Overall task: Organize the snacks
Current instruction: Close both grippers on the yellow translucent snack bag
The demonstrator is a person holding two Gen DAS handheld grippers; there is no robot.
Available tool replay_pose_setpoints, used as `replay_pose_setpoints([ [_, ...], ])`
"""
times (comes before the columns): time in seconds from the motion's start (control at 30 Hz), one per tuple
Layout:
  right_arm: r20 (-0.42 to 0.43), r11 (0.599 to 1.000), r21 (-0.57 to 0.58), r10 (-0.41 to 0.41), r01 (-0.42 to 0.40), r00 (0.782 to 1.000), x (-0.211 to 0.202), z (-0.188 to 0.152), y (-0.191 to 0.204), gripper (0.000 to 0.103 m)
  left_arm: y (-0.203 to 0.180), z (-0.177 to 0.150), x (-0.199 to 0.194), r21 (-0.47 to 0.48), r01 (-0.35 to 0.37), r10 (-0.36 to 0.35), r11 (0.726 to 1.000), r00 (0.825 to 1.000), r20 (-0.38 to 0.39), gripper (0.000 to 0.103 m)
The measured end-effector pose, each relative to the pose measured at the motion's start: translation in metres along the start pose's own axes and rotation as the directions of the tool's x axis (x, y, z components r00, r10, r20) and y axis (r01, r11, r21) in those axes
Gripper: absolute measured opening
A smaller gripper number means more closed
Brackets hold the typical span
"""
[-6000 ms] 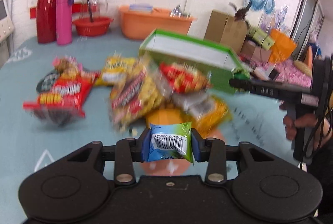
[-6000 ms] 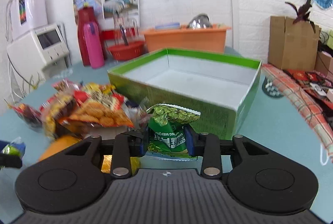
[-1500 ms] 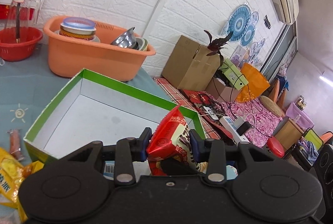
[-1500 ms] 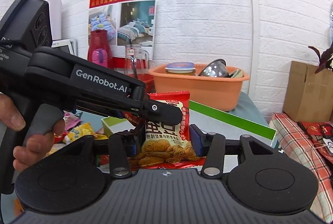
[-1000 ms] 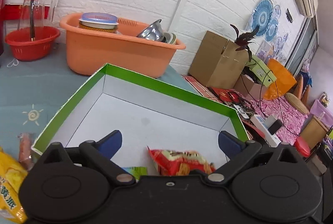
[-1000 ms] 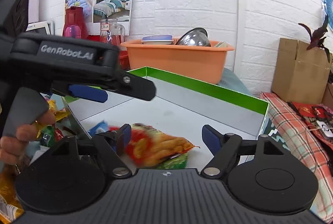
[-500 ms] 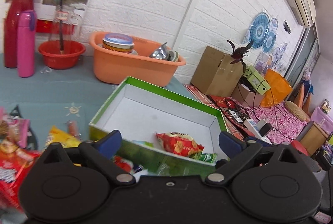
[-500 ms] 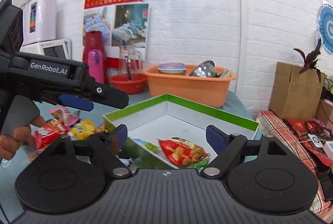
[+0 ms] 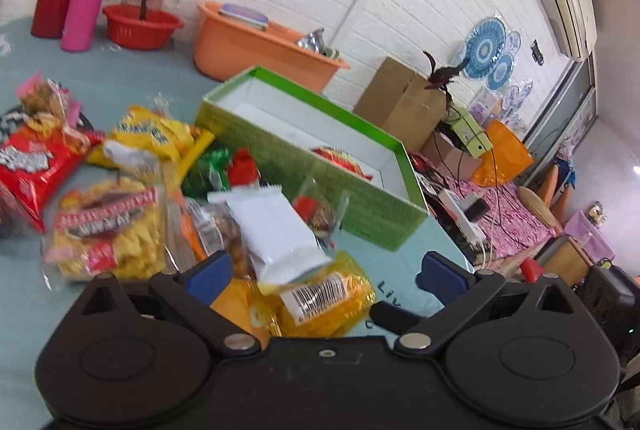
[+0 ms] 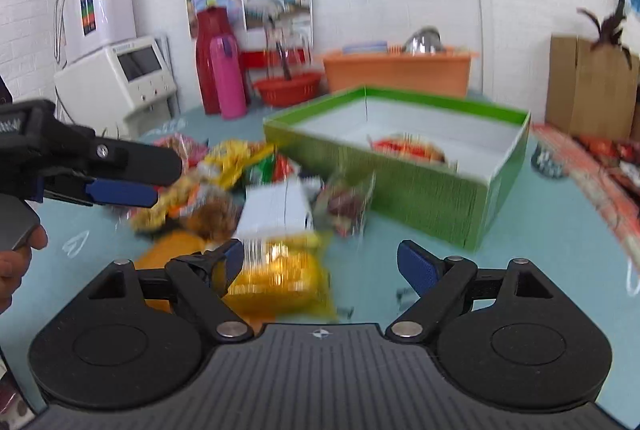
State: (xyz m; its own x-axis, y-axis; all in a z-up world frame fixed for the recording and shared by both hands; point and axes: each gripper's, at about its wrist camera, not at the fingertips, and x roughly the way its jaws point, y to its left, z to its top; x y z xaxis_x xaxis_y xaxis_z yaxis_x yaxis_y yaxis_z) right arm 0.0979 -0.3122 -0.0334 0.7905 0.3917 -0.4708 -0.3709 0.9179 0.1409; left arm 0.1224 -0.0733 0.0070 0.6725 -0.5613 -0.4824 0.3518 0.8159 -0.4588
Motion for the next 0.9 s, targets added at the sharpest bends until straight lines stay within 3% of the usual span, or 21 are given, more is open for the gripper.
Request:
replay_pose_setpoints([
  [0.27,-0.059,0.996,-0.054,0.066,-0.069,0.996,0.020,-0.009,0.006,0.103,0.004,-0.012,0.024,0.023,0.000,0.001,1.000,0.996,-0.084,0.103],
  [0.4,-0.080,0.990,-0.083,0.106,-0.112,0.991,0.025,-0.012,0.011,0.103,0.013,-0.024,0.024,-0.025,0.025,-0.027,0.999,0.993,-0.112,0.103],
  [0.57,-0.061,0.984,-0.099,0.140,-0.146,0.988,0.021,-0.010,0.011,0.103,0.019,-0.028,0.028,-0.087,0.042,-0.051,0.995,0.992,-0.112,0.103],
  [0.7,-0.072,0.983,-0.093,0.153,-0.159,0.986,0.023,-0.007,0.008,0.103,0.015,-0.029,0.031,-0.070,0.034,-0.042,0.997,0.993,-0.115,0.101],
  [0.77,-0.074,0.984,-0.090,0.147,-0.153,0.986,0.022,-0.008,0.007,0.103,0.015,-0.030,0.031,-0.068,0.029,-0.036,0.997,0.993,-0.111,0.096],
  [0.87,-0.074,0.987,-0.080,0.134,-0.139,0.988,0.018,-0.009,0.004,0.102,0.017,-0.032,0.033,-0.078,0.013,-0.021,0.997,0.994,-0.105,0.080],
  [0.9,-0.071,0.988,-0.075,0.132,-0.137,0.989,0.017,-0.010,0.003,0.095,0.017,-0.033,0.033,-0.076,0.004,-0.012,0.997,0.995,-0.100,0.079],
])
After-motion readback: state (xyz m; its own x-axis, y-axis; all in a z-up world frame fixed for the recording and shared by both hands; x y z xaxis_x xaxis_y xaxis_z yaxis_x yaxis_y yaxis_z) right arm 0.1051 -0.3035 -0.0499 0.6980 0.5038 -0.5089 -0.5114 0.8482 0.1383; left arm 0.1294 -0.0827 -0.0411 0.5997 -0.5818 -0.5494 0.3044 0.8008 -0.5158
